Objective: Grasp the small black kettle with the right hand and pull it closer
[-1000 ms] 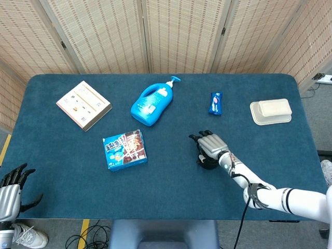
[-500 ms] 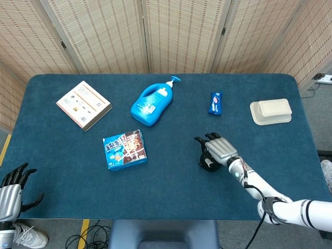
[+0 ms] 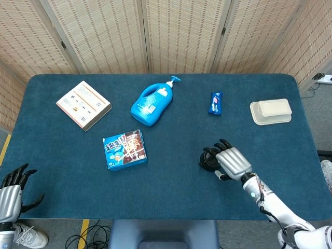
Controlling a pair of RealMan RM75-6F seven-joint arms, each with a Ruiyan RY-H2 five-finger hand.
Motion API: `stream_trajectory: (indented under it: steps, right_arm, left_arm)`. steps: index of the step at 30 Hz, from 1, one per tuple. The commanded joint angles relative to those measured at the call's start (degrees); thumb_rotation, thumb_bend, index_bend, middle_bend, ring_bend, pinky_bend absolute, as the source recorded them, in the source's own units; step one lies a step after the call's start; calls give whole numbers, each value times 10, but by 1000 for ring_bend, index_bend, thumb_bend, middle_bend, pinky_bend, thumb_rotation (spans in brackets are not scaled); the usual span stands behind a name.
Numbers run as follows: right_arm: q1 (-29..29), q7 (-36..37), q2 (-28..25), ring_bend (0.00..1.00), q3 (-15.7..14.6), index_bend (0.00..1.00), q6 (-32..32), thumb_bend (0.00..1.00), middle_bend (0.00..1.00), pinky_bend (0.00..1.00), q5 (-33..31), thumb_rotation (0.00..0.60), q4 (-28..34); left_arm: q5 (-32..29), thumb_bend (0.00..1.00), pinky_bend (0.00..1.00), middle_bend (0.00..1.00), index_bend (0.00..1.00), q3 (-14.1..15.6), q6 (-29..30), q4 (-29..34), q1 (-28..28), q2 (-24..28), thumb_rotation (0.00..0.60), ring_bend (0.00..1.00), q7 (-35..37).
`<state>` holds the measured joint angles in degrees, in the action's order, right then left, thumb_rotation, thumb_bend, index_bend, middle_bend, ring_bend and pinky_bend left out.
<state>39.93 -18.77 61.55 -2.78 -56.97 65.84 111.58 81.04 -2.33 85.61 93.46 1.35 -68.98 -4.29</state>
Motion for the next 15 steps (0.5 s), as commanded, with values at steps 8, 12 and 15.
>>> stream_trajectory:
  steps: [8,12,15]
  right_arm:
    - [-41,4,20,246,-8,327,-30,157,353,0,58,600,-25]
    - [-46,-4,27,308,-5,369,-28,153,393,0,60,600,-34]
    - [-49,-17,33,352,-4,410,-26,153,427,0,60,600,-39]
  left_arm:
    - [-1,265,150,106,242,2,0,-2,-3,-1,600,111,3]
    - [0,265,150,106,242,2,0,-4,-3,-2,600,111,5]
    - [0,265,150,106,242,3,0,-6,-4,-3,600,111,6]
